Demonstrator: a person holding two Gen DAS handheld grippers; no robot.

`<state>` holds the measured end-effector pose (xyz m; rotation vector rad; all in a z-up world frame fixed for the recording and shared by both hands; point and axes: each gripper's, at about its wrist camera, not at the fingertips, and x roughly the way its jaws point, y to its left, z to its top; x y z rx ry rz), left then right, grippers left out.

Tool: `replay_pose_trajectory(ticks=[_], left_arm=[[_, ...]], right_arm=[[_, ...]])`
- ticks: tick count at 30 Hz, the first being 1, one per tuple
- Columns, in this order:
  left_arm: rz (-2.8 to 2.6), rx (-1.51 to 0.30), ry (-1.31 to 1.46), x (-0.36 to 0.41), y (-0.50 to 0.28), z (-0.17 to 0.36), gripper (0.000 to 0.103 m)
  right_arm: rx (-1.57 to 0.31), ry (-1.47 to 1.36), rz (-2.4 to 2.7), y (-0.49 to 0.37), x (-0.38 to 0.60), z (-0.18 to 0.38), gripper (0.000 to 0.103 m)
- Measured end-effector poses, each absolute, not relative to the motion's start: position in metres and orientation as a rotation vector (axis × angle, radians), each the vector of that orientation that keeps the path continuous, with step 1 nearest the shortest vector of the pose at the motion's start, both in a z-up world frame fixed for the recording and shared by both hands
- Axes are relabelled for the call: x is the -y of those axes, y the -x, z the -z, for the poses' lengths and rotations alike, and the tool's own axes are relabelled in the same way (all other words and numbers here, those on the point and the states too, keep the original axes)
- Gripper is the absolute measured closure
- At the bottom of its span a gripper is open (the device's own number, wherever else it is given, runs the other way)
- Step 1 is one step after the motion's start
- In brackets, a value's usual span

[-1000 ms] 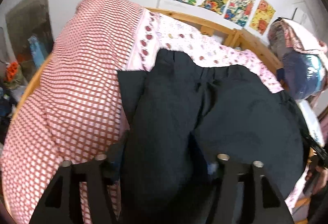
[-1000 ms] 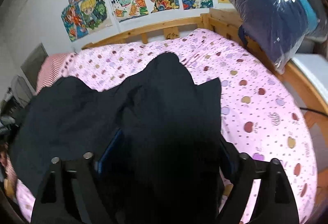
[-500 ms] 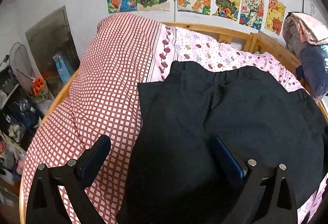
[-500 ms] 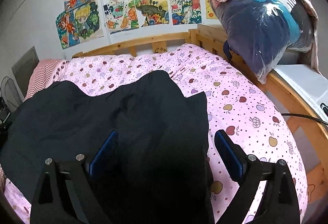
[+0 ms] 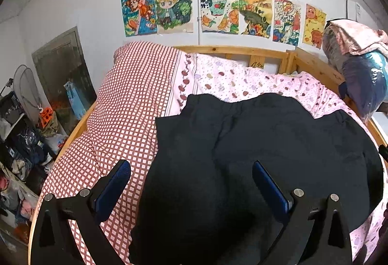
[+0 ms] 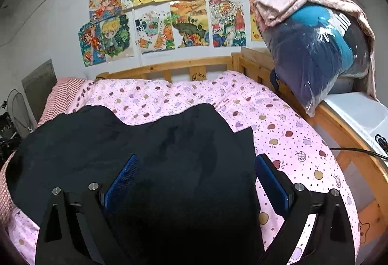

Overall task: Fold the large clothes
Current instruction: 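Lower the jacket bundle onto the sheet and open both tools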

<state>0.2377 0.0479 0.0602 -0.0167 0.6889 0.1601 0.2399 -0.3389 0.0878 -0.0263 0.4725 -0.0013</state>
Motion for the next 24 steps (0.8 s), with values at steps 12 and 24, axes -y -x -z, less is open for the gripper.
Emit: replay_pose_trajectory(ticks=[12, 24], left_arm=[[-0.092, -0.62, -0.007, -0.013, -0.2, -0.08, 0.002], [-0.058, -0.543, -0.023, 0.002, -0.157, -0.094, 0.002]], right_arm=[[-0.412, 0.032, -0.048, -0.197, 0.32, -0.102, 0.008], [-0.366, 0.032, -0.088, -0.153, 0.306, -0.109, 0.008]])
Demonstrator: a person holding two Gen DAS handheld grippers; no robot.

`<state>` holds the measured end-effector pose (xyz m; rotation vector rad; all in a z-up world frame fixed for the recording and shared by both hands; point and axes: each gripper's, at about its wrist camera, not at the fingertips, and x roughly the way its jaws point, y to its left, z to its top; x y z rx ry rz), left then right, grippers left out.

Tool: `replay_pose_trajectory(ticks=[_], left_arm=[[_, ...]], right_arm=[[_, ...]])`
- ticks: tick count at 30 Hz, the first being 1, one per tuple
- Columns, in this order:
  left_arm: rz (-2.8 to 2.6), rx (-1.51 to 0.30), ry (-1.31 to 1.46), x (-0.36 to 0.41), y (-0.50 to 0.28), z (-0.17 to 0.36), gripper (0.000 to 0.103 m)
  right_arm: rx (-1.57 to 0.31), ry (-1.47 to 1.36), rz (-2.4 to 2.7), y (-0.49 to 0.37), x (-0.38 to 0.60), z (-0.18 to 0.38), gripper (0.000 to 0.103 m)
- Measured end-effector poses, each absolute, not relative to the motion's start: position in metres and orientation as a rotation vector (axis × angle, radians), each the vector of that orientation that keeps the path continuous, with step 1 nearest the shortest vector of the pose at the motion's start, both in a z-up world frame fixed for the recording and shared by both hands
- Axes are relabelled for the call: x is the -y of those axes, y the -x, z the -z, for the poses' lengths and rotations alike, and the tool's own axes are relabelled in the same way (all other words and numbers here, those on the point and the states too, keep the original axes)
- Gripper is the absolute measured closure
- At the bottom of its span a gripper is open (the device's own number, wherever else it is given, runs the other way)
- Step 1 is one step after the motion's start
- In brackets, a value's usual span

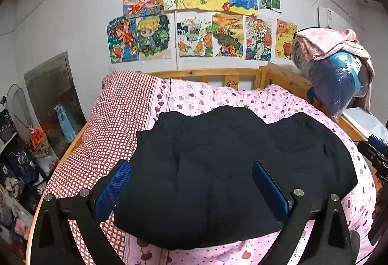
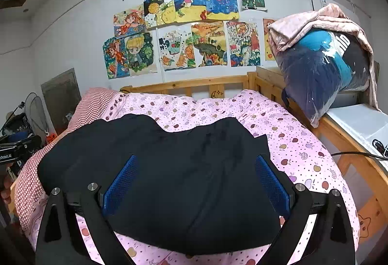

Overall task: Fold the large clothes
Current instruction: 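Lower the jacket bundle onto the sheet and open both tools, then pull both tools back from the folded black jacket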

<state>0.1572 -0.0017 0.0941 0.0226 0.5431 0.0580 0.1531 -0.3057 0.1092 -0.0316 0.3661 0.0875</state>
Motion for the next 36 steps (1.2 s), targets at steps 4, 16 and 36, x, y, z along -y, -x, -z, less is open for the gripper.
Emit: replay_pose_trajectory(ticks=[4, 16, 36], left_arm=[[-0.046, -0.527, -0.027, 0.006, -0.144, -0.095, 0.002], [-0.02, -0.506, -0.027, 0.016, -0.112, -0.096, 0.001], [-0.032, -0.488, -0.023, 0.022, -0.044, -0.084, 0.001]], right_arm=[[-0.353, 0.023, -0.099, -0.141, 0.303, -0.112, 0.007], [-0.339, 0.016, -0.113, -0.105, 0.294, -0.113, 0.007], [-0.297, 0.063, -0.158, -0.037, 0.264, -0.097, 0.003]])
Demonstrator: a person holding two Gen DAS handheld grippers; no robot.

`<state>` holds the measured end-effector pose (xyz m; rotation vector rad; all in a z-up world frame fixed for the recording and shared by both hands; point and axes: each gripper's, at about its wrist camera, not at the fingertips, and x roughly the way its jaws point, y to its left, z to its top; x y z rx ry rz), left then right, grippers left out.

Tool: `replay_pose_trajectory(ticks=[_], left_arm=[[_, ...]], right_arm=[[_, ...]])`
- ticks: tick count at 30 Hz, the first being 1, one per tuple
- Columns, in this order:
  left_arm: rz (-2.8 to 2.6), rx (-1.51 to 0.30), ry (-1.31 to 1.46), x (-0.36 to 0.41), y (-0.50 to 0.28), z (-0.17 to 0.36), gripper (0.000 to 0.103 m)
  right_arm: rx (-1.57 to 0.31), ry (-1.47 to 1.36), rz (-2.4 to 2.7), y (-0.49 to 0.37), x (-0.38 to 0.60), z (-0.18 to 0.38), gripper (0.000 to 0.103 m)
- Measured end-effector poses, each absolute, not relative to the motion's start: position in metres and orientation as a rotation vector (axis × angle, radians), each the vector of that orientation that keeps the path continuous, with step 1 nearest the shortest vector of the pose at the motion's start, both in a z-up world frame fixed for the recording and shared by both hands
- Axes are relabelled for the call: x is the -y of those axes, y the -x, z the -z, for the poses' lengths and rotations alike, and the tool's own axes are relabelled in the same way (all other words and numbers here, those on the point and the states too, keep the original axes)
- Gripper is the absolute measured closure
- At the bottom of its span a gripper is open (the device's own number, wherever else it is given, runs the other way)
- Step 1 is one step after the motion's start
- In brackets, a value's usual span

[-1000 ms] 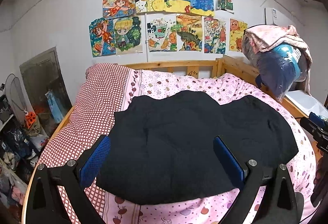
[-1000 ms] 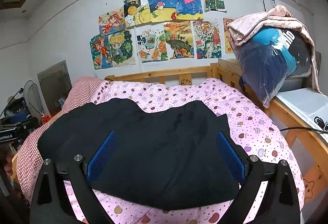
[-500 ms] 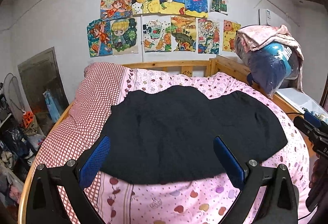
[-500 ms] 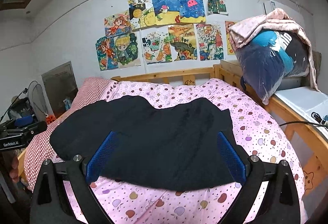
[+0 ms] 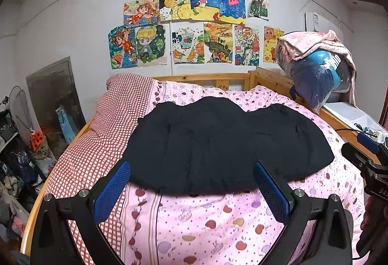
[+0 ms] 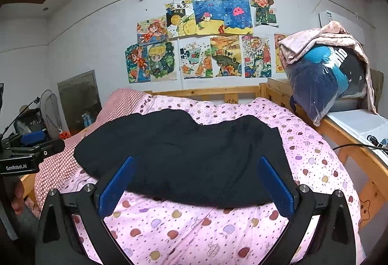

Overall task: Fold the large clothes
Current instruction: 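Pull both tools back from the folded black jacket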

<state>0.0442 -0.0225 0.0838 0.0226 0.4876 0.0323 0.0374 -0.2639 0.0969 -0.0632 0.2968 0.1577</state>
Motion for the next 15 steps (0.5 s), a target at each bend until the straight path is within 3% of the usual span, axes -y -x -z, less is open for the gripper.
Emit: replay_pose_trajectory(ticks=[15], left_arm=[[-0.019, -0.493, 0.012, 0.015, -0.007, -0.058, 0.0]], right_arm=[[-0.296, 0.075, -0.198, -0.003, 0.254, -0.08, 0.002]])
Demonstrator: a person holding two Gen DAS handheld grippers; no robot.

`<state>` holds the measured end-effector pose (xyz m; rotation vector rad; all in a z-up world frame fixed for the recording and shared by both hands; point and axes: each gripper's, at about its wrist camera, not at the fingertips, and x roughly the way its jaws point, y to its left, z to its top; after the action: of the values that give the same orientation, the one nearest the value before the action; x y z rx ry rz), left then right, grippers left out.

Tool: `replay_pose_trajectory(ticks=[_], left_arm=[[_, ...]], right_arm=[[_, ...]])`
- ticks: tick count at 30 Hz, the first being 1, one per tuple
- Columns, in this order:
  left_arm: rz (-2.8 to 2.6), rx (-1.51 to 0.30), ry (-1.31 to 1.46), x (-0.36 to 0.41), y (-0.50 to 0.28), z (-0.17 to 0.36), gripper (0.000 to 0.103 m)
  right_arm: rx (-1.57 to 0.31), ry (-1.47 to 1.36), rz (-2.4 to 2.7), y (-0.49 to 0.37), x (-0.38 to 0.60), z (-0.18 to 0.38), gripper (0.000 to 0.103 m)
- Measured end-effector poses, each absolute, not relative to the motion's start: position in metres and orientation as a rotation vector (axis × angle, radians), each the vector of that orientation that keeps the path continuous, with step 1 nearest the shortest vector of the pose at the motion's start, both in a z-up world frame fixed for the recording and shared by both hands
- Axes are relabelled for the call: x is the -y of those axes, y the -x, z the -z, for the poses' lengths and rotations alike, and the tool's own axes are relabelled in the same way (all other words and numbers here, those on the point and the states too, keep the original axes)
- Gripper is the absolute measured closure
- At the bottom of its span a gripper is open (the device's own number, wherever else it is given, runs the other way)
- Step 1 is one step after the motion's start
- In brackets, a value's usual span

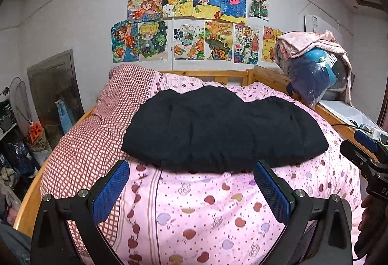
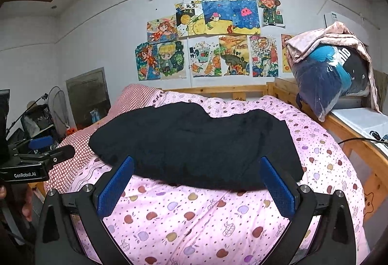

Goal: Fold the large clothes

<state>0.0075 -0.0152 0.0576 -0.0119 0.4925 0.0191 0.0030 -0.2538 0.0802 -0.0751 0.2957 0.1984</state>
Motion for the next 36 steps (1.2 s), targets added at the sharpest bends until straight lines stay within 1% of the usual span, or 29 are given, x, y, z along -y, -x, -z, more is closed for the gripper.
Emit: replay_pose_trajectory(ticks=[10, 36], left_arm=[[-0.015, -0.44, -0.004, 0.015, 0.009, -0.051, 0.0], [-0.026, -0.445, -0.014, 0.016, 0.015, -0.048, 0.0]], right_arm=[[-0.278, 0.078, -0.175, 0.013, 0.254, -0.068, 0.002], [-0.293, 0.056, -0.157, 0.016, 0.257, -0.061, 0.002]])
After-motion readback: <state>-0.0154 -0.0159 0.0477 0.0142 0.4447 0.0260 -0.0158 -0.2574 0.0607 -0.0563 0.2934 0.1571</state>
